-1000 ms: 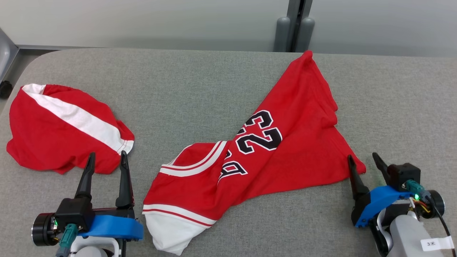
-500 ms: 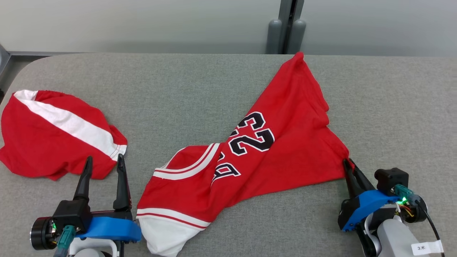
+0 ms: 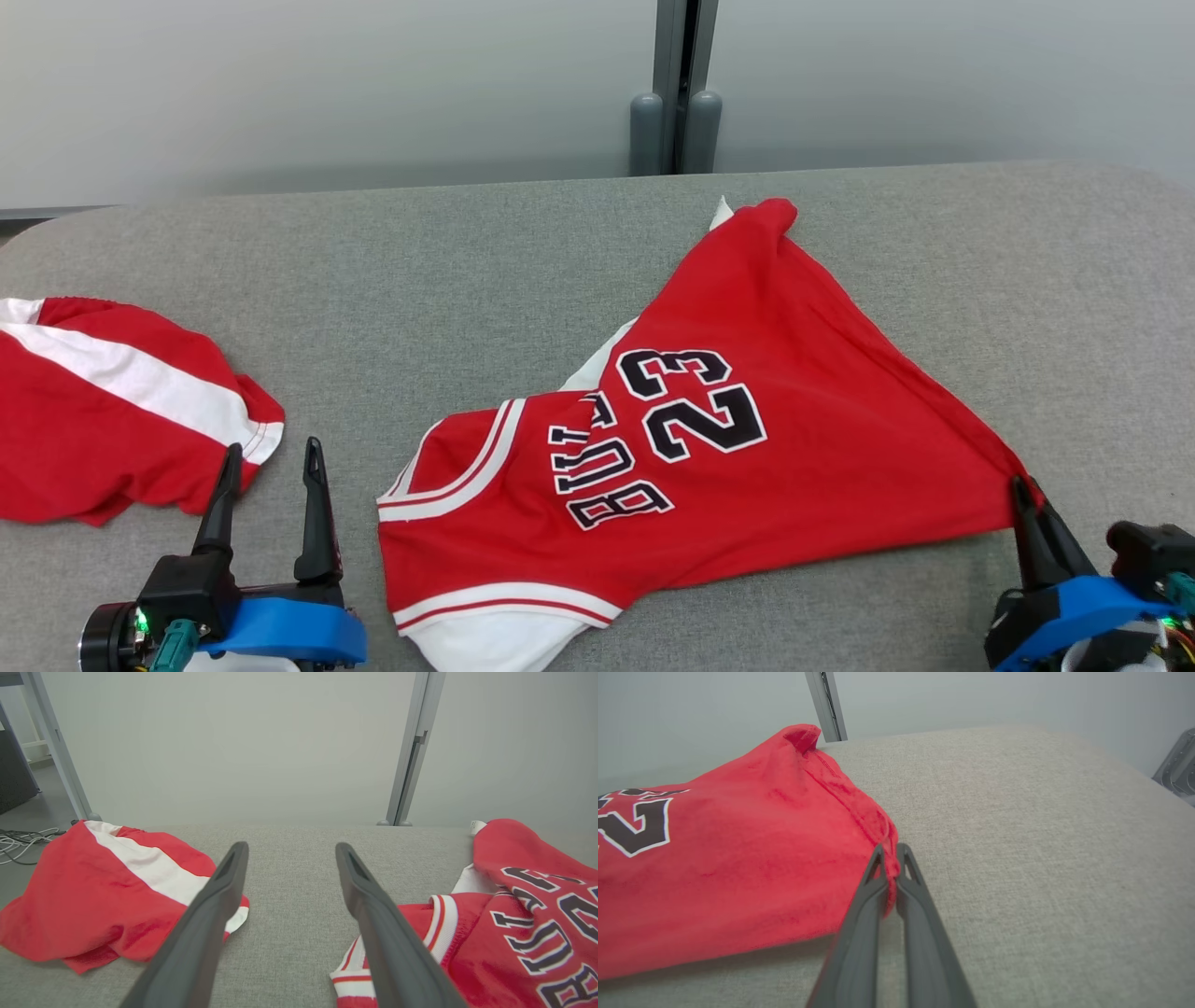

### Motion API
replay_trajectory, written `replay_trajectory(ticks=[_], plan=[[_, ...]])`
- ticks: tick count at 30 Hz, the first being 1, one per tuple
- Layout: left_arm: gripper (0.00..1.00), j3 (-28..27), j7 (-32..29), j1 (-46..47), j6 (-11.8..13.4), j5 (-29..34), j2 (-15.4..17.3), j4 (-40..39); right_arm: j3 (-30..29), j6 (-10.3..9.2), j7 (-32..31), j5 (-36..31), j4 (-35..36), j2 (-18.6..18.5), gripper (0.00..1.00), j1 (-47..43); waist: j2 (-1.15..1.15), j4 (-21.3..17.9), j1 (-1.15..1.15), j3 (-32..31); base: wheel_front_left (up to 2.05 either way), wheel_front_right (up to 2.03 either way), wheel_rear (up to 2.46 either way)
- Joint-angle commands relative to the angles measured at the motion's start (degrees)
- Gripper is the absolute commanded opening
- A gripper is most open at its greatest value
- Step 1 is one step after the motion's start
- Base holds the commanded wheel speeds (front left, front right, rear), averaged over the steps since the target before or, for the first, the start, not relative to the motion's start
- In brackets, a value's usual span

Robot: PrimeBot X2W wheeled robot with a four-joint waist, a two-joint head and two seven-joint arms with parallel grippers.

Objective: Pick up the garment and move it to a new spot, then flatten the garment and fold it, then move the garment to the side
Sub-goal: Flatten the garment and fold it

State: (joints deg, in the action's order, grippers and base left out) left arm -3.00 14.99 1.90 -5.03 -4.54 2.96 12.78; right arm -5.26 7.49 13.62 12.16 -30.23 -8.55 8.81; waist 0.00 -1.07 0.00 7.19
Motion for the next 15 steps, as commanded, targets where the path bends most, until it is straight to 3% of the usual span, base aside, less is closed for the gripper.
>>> replay_trajectory(ticks=[1,9,10,15], plan=[[1.0,-0.03,0.29,-0.38,0.08,-0.08,-0.05,-0.12,-1.6,0.0,-0.92,0.46,2.16,-0.44,0.0,-2.55,0.0,-0.2,0.0,-0.18,0.0,0.0,0.0],[1.0,0.19,0.29,-0.84,-0.02,-0.22,-0.07,0.04,-4.38,0.01,-3.87,0.34,7.94,1.02,0.0,-6.89,0.0,-0.39,0.0,-0.72,0.0,0.0,0.0],[1.0,0.23,0.29,-0.87,-0.06,-0.25,-0.09,0.08,-4.66,0.01,-3.66,0.09,8.83,1.32,0.97,-6.8,0.0,-0.35,0.0,-0.79,0.0,0.0,0.0],[1.0,0.19,0.29,-1.07,-0.19,-0.08,-0.08,0.17,-4.42,0.01,-1.2,-1.87,13.59,2.41,1.0,-4.85,0.0,-0.11,0.0,-1.04,0.0,0.0,0.0]])
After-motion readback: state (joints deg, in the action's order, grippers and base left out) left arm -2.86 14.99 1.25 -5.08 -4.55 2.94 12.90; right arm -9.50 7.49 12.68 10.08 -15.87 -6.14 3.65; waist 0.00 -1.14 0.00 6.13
